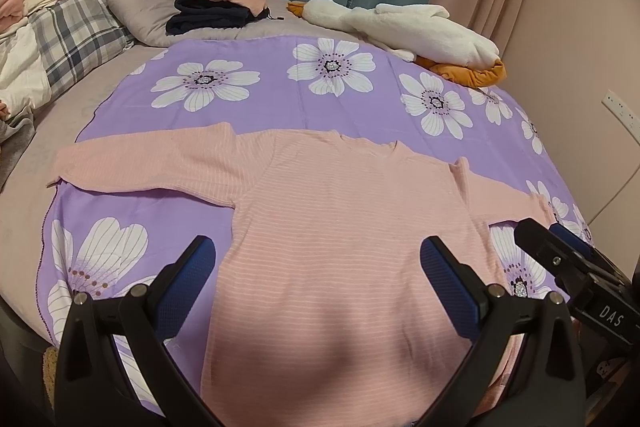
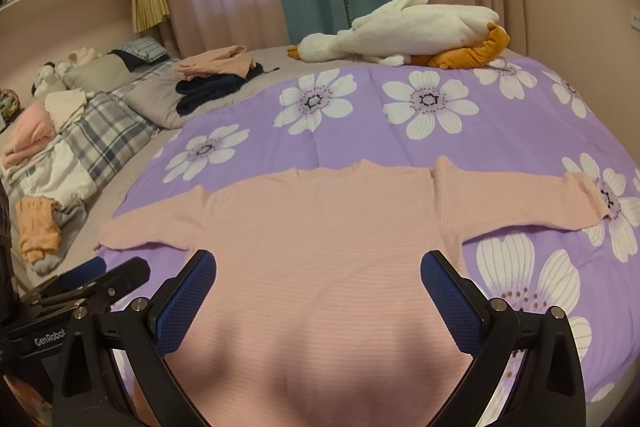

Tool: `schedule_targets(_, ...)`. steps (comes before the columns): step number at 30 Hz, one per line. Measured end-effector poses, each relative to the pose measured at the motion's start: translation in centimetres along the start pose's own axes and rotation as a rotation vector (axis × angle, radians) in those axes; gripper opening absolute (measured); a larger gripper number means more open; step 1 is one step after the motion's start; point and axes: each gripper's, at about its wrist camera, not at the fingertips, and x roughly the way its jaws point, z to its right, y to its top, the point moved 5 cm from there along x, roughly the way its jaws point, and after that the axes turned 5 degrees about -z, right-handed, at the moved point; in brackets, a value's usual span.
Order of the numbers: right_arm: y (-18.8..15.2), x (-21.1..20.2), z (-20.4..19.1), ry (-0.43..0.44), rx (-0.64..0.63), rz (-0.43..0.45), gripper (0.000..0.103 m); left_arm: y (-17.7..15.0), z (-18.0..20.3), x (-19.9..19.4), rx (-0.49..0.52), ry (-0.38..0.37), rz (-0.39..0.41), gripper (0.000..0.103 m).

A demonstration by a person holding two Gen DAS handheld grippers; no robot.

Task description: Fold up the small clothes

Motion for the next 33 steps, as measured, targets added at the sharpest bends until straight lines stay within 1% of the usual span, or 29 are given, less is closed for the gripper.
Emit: schedule_targets(33,-0.2,0.1,0.1,0.002,0.007,-0.002,0.102,-0.4,1.0,-0.2,0.02,-0.015,-0.003,0.102)
